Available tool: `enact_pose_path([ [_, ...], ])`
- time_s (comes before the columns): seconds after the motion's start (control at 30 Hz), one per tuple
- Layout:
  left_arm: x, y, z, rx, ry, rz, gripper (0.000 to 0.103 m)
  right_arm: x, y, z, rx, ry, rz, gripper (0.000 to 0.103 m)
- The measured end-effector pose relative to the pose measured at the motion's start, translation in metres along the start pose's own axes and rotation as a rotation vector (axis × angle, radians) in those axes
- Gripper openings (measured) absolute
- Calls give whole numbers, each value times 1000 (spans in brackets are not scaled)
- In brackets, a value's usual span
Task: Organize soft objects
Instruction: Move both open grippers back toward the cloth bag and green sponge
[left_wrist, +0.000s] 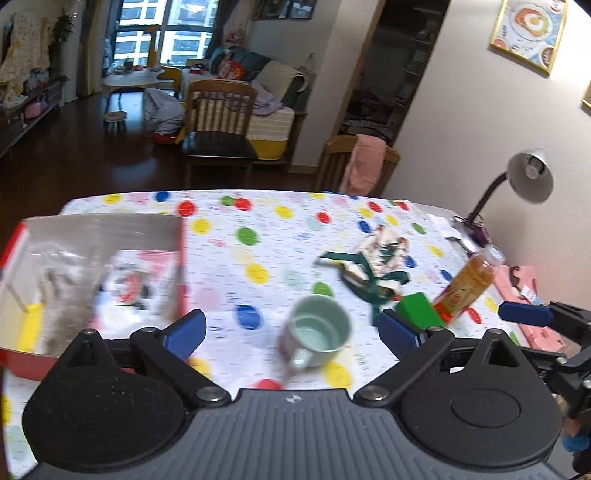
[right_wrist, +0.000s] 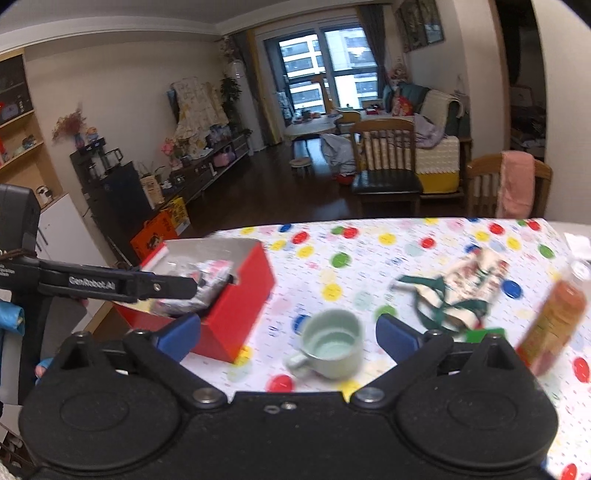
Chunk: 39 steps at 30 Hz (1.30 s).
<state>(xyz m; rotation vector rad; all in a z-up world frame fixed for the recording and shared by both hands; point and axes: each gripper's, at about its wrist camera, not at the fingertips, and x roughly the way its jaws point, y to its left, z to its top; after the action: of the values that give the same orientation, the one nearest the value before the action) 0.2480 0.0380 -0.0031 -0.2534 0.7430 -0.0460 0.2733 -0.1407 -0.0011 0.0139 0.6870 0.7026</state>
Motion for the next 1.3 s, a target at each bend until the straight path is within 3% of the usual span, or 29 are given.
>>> enact_pose_path([
  [0.27, 46, -68, -1, 57, 7, -44, 101, -18, -62, -24, 25, -5, -66, 101],
  [0.5, 100, -114, 17, 81, 64, -85, 101, -17, -107, -43, 14, 17, -149, 101],
  [0.8, 172, -178, 43, 268, 85, -163, 101, -5, -149, -57, 75, 42, -179, 101],
  [1.13, 252, -205, 69, 342, 152, -193, 101, 23, -178, -62, 92, 61, -206, 100],
  [1.3, 294, -213, 77, 444, 197, -174, 101, 49, -185, -63, 79, 86, -215, 99],
])
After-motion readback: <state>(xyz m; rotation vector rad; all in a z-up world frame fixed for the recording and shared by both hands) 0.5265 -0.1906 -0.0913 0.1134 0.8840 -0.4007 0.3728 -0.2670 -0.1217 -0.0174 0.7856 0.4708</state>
